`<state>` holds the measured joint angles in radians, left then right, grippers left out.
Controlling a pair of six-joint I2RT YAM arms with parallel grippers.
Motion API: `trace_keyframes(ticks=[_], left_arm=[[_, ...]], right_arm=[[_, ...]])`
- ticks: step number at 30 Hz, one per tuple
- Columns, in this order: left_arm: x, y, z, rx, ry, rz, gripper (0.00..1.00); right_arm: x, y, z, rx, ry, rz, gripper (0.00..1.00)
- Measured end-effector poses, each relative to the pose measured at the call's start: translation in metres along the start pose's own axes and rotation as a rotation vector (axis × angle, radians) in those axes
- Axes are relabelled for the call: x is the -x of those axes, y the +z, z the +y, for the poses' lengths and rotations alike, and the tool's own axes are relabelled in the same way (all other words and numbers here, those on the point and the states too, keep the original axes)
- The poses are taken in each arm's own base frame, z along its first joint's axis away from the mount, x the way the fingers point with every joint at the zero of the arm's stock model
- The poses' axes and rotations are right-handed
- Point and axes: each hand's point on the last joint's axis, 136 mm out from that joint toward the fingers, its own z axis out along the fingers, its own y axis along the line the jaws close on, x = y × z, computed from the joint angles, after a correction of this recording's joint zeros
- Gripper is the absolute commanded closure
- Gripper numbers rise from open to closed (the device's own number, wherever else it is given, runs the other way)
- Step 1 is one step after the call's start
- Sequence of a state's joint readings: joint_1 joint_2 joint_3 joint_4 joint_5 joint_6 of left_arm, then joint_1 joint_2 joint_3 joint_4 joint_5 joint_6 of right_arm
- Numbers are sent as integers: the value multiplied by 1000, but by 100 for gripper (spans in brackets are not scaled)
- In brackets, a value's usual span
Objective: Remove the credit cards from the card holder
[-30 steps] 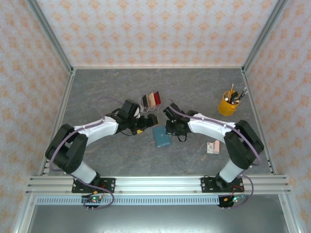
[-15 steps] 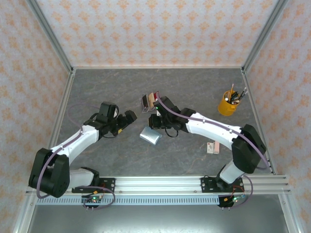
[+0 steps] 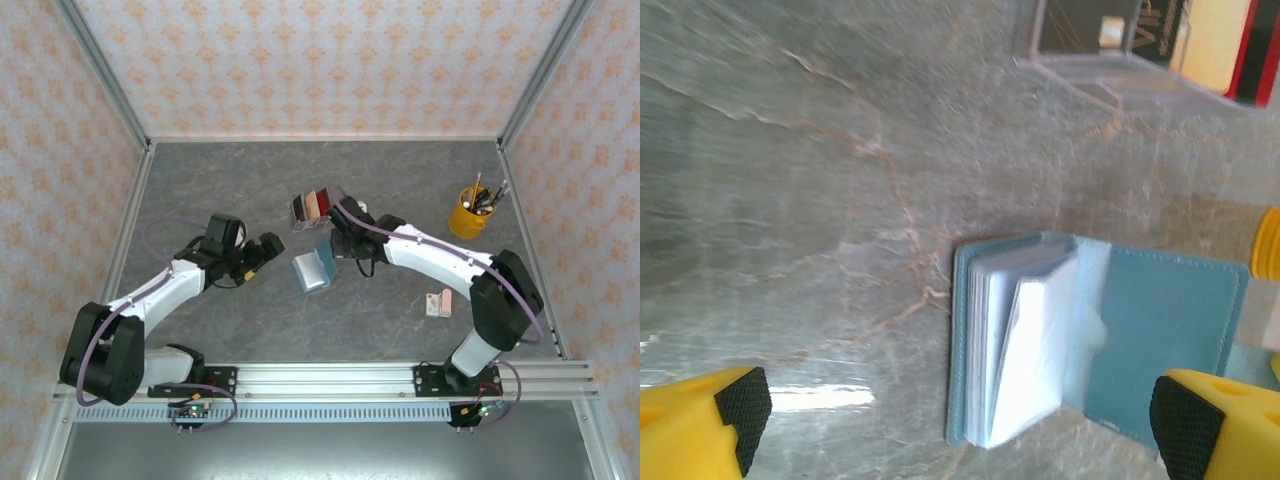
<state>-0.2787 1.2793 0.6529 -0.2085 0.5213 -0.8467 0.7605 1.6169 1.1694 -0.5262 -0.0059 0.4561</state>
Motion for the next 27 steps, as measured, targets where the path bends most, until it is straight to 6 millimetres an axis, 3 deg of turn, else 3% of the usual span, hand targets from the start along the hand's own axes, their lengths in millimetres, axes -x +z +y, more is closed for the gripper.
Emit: trace_keyframes(ticks=[4, 8, 15, 19, 27], left_arm=[[-17, 12, -15, -45, 39, 64, 4], [-33, 28, -28, -85, 56, 129, 18], [-38, 41, -45, -128, 71, 163, 38], [-36, 45, -49, -135, 72, 168, 43], [-31, 58, -54, -125, 85, 184, 43]], right_arm=[[-11, 7, -17, -52, 5, 26, 87], [-17, 11, -25, -80, 14, 51, 87], [-23, 19, -31, -103, 20, 73, 87], [-26, 23, -32, -110, 19, 82, 87], [-30, 28, -34, -122, 19, 99, 87]])
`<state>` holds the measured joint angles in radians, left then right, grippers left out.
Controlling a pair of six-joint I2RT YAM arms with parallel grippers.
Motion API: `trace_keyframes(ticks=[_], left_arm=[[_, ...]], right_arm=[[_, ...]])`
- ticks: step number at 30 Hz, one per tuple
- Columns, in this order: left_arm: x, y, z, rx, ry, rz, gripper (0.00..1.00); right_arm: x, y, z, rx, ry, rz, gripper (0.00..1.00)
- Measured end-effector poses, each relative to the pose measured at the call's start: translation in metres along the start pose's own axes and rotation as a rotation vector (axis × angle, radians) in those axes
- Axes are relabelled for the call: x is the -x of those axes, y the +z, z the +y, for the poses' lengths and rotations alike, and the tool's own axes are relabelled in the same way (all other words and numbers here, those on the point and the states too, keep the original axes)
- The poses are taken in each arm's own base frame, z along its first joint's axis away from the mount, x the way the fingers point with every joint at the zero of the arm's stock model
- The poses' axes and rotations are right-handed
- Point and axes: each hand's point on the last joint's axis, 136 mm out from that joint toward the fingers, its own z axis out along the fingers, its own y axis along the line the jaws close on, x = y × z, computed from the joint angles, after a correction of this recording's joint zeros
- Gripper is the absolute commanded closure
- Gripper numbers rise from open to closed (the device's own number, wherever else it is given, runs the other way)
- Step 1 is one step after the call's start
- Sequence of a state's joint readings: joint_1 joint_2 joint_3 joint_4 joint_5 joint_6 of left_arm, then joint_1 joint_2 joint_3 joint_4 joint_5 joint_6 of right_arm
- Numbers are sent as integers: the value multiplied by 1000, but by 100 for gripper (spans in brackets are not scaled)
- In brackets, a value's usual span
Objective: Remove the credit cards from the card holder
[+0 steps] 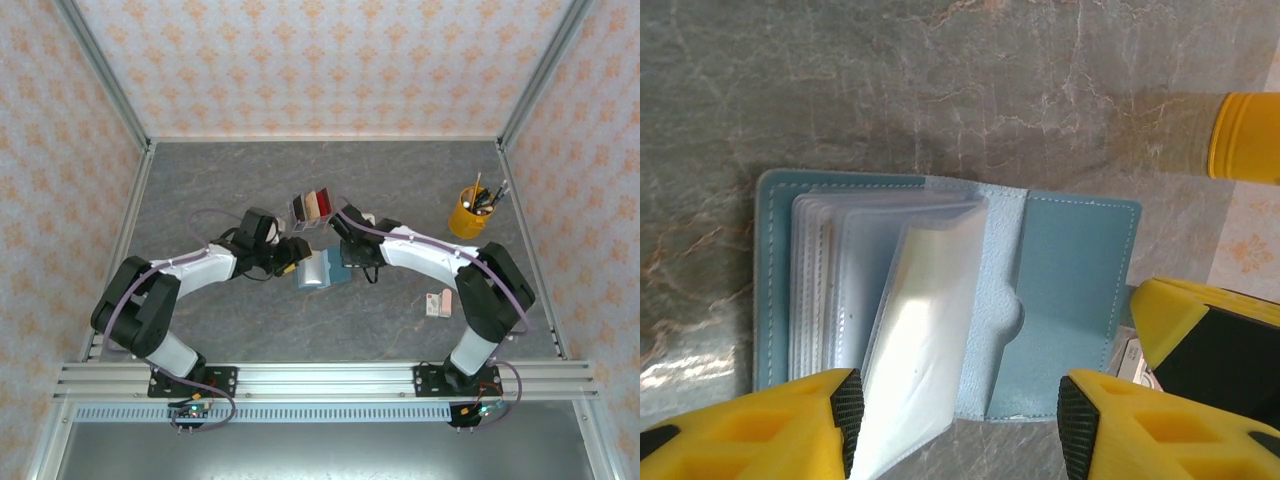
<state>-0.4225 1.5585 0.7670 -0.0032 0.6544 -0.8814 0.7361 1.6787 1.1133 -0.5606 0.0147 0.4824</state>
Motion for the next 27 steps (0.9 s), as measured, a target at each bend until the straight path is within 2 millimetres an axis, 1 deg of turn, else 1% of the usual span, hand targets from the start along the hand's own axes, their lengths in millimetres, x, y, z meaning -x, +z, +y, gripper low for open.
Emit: trace_keyframes(ticks=[5, 18, 22, 27], left_arm=[[3, 7, -2, 9, 20, 12, 43], [0, 22, 7, 33, 19, 60, 41], [-4, 23, 3, 23, 18, 86, 41], [-10, 26, -7, 16, 29, 129, 39]], right_arm=[[-2, 1, 0, 0, -1, 6, 87], [-4, 3, 1, 4, 2, 17, 87], [-5, 4, 1, 5, 1, 23, 87], [-7, 7, 2, 9, 3, 35, 87]])
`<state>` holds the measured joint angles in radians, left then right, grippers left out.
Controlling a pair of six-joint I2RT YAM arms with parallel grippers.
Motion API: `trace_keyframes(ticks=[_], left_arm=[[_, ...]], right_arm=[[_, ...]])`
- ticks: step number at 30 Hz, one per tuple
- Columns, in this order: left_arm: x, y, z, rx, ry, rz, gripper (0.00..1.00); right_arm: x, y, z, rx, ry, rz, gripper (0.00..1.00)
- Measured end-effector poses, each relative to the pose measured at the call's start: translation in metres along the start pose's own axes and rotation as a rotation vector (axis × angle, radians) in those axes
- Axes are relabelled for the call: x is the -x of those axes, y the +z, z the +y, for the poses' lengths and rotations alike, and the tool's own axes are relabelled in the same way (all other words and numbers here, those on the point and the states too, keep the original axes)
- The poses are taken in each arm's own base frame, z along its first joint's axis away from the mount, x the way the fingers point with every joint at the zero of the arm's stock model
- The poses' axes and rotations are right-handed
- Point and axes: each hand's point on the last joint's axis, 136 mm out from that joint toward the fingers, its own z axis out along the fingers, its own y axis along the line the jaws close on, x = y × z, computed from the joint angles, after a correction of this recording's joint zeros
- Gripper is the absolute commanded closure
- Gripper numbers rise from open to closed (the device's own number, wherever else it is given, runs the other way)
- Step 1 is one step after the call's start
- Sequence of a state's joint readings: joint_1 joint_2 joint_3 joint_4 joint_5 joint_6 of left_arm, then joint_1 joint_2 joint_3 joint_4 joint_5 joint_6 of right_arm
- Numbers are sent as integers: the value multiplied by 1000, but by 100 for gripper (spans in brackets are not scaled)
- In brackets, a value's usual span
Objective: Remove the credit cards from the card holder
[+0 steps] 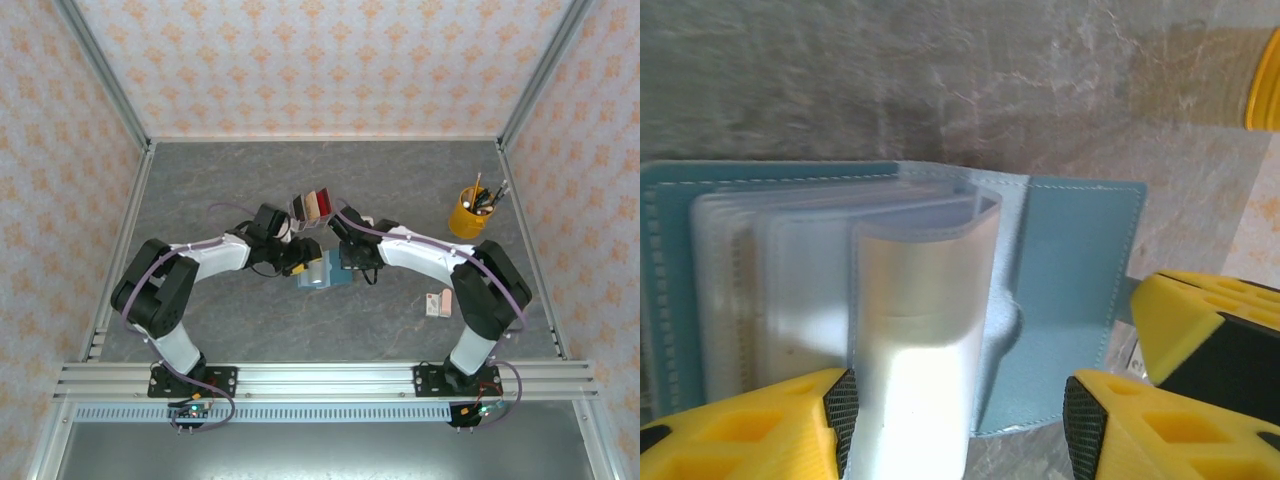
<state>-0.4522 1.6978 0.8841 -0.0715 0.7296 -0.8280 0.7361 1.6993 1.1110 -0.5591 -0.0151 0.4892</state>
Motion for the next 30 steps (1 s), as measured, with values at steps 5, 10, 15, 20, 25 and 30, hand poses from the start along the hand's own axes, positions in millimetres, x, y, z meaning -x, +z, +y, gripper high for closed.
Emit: trace_keyframes(ticks=[5, 10, 15, 20, 25, 30], left_arm=[[-6, 10, -4, 0, 1, 49, 41], [-12, 18, -8, -6, 4, 84, 45], [-14, 19, -16, -39, -7, 98, 46], [-17, 22, -34, -104, 2, 109, 48], [-18, 27, -39, -129, -12, 120, 50], [-15, 32, -43, -140, -23, 118, 52]], right_arm=[[-2, 1, 1, 6, 4, 6, 87], [-6, 6, -1, 10, 8, 14, 87], [-13, 11, -4, 15, 22, 31, 86], [-13, 14, -5, 30, 48, 39, 86], [-13, 15, -8, 37, 71, 39, 83], [-7, 3, -14, 55, 111, 8, 71]])
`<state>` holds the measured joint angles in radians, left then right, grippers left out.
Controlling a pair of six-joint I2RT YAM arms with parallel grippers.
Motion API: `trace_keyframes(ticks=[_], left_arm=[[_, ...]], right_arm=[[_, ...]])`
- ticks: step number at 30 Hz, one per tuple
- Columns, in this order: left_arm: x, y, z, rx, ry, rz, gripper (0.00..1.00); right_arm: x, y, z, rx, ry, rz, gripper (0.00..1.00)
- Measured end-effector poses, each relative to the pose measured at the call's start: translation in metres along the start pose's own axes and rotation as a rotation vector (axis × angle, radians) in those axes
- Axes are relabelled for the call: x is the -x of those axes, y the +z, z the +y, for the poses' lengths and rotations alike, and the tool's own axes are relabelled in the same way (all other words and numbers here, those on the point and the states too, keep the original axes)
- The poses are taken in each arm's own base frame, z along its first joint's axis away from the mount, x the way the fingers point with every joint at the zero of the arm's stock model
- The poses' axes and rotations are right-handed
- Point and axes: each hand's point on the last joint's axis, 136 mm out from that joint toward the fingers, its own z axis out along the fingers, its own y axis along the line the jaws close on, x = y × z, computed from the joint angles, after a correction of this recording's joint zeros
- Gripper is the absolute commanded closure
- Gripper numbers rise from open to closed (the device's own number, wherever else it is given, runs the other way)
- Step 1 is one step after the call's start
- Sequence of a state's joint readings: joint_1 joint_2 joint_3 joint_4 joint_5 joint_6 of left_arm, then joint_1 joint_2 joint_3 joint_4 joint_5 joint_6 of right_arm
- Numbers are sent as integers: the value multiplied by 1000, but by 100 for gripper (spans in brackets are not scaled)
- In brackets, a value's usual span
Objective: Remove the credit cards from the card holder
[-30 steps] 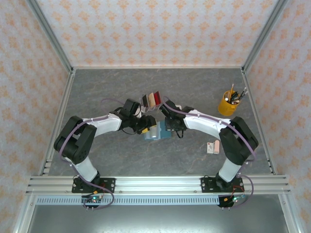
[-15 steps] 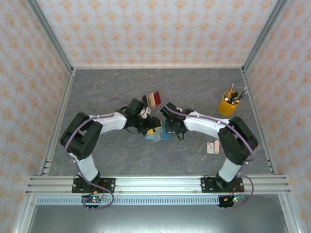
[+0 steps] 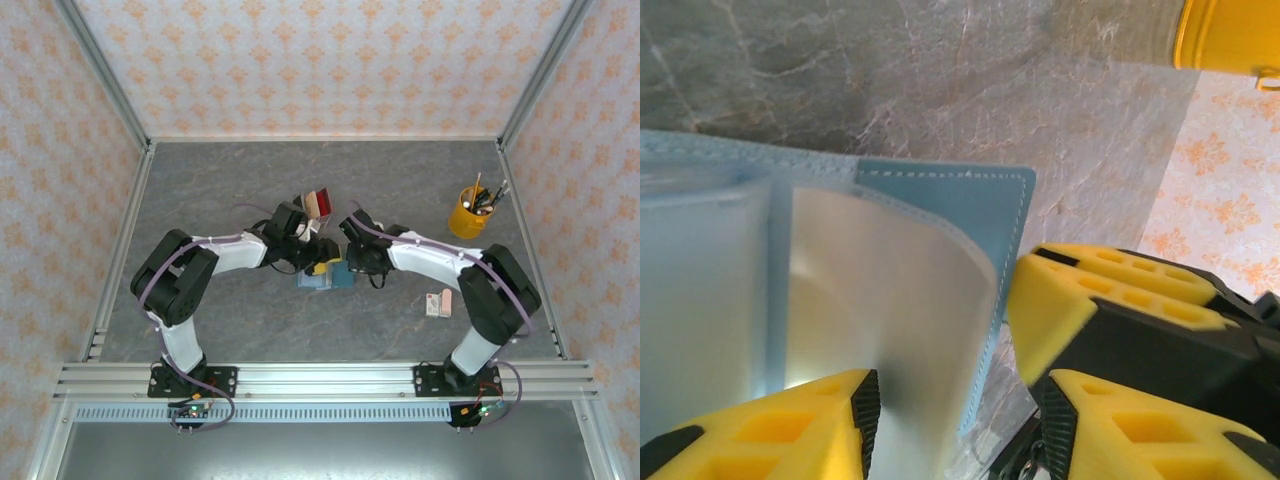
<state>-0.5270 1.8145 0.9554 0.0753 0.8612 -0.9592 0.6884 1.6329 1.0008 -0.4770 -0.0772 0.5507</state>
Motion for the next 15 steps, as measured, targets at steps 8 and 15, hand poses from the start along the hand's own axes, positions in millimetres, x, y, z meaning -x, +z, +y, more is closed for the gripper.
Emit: trace_keyframes(ticks=[8, 15], left_arm=[[-2, 11, -13, -20, 11, 11, 51], [-1, 16, -17, -26, 22, 8, 53]], right_arm=[[11, -27, -1, 40, 43, -74, 58], [11, -36, -9, 39, 61, -107, 58]])
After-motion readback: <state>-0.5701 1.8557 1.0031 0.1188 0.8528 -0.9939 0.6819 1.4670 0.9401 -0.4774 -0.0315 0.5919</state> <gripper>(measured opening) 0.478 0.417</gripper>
